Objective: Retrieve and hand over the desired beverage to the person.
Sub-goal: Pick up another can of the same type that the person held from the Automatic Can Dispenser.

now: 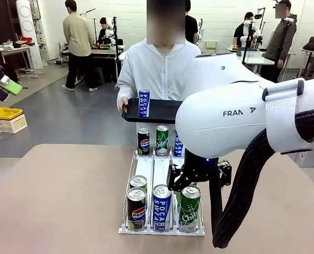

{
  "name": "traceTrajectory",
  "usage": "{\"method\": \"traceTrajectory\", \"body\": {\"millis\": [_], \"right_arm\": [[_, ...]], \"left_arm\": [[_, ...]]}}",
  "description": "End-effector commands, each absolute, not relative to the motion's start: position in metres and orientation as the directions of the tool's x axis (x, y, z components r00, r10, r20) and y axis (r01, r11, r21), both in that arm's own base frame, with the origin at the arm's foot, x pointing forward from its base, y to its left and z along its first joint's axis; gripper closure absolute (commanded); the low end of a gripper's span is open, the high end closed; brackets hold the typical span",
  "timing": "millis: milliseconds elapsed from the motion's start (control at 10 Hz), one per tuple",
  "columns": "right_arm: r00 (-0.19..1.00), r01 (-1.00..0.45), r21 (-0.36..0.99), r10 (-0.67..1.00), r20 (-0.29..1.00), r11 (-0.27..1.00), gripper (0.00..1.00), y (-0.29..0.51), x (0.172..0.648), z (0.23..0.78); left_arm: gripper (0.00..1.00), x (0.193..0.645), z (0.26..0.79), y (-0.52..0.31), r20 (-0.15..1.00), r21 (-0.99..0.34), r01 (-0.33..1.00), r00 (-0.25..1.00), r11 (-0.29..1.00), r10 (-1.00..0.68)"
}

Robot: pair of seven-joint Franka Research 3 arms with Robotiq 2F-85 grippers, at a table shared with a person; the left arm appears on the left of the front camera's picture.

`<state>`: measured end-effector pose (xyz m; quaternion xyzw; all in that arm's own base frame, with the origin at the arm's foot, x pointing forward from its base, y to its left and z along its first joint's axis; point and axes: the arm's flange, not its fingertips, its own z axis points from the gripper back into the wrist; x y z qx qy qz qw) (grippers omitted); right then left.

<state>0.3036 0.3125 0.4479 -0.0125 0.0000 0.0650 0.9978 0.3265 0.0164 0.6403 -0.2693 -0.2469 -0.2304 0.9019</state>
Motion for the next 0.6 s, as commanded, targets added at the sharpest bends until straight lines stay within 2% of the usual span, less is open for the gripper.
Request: {"method": "traceTrajectory", "body": {"millis": [0,200,500], "right_arm": [[0.995,-0.089,-0.049,0.091,0.036,0.995,0.00,0.324,0.310,0.441],[0.995,-0.061,-0.048,0.065,0.073,0.997,0.00,0.325,0.312,0.436],[0.997,-0.062,-0.074,0.066,0.044,0.995,0.00,0.327,0.320,0.423]], "left_arm": [[0.00,0.327,0.640,0.018,0.576,-0.376,0.555,0.767,0.742,-0.282],[0.00,0.327,0.640,0.018,0.576,-0.376,0.555,0.767,0.742,-0.282],[0.00,0.327,0.640,0.018,0.576,-0.376,0.555,0.767,0.742,-0.282]]}}
